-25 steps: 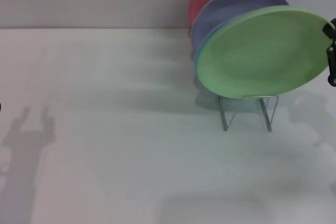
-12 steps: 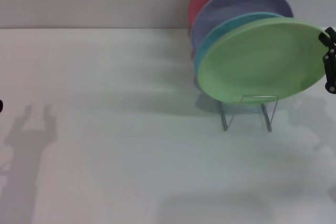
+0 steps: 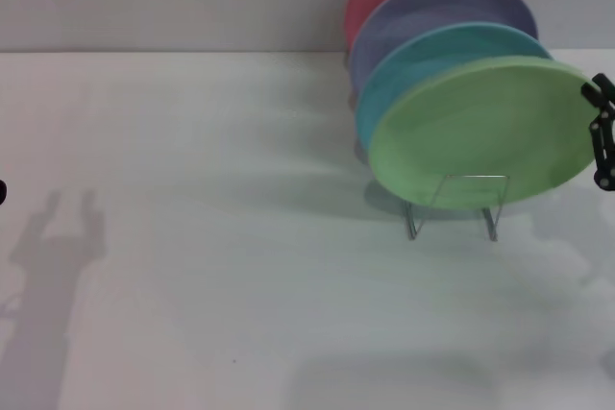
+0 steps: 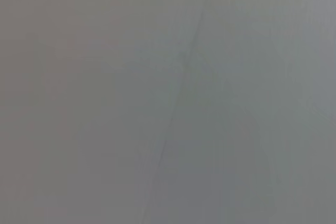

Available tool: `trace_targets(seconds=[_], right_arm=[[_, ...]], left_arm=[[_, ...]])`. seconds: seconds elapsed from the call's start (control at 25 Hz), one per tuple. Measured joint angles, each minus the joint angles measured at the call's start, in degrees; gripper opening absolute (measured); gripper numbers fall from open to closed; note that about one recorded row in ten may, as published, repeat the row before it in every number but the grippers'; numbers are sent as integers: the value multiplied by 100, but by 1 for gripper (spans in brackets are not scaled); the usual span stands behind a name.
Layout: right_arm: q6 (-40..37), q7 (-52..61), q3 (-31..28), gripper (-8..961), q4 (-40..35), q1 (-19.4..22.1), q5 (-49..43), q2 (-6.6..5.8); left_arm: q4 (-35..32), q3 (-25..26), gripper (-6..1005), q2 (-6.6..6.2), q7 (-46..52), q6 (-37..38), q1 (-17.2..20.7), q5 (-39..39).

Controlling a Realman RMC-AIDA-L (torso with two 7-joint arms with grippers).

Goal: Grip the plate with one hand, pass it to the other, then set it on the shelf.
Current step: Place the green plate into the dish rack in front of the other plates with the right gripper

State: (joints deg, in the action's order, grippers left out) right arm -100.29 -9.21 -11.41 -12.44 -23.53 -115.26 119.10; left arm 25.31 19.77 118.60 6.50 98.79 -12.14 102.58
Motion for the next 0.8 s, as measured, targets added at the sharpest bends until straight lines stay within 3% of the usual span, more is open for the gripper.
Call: trace_targets(seconds=[0.44,0.56,0.8], right_arm=[[181,-78,10,66,143,22,0,-7],[171,-75,8,267,202,43,0,-10],[152,-22,7,275,287,33,1,-18]], left_arm=[[0,4,392,-3,1,84,51,148],[0,2,391,-4,10,119,74,149],[0,0,399,-4,46,180,127,162]])
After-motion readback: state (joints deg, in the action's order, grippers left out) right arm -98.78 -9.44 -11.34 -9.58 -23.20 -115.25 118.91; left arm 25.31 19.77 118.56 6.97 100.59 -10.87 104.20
